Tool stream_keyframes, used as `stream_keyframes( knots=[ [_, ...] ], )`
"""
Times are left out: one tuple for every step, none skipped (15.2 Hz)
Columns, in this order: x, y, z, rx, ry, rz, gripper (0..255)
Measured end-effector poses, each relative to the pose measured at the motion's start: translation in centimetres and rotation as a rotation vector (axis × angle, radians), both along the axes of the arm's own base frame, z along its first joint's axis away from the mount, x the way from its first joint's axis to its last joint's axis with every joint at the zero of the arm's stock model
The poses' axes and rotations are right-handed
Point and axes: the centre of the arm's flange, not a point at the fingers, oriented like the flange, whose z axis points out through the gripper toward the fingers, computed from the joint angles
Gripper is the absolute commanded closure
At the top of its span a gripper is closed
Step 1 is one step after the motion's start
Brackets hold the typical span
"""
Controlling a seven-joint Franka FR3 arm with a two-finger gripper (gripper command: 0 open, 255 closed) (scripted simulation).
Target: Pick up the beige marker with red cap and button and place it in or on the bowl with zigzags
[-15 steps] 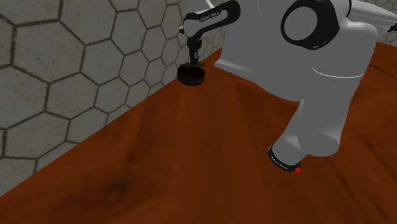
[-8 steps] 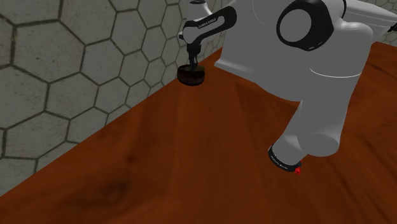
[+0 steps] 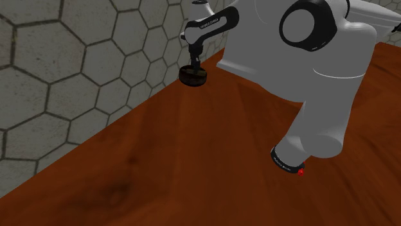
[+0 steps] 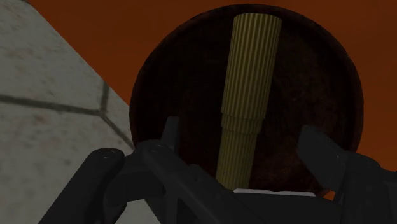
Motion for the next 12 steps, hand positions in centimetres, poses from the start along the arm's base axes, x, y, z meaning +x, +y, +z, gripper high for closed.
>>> stream_keyframes(
  knots=[
    [0.0,0.0,0.0,0.000,0.000,0.000,0],
    [0.0,0.0,0.0,0.000,0.000,0.000,0],
    [0.0,0.0,0.0,0.000,0.000,0.000,0],
    [-0.1,0.1,0.7,0.000,0.000,0.000,0],
    [-0.1,0.3,1.8,0.000,-0.001,0.000,0],
    [-0.1,0.4,2.9,0.000,-0.001,0.000,0],
    [-0.3,0.5,3.9,0.000,-0.001,0.000,0],
    [-0.3,0.6,4.4,0.000,-0.001,0.000,0],
    [-0.3,0.6,4.7,0.000,-0.001,0.000,0],
    [-0.2,0.7,4.8,0.000,-0.001,0.000,0],
    [-0.2,0.7,4.9,0.000,0.000,0.000,0],
    [-0.3,0.7,4.9,0.000,0.000,0.000,0]
  ],
)
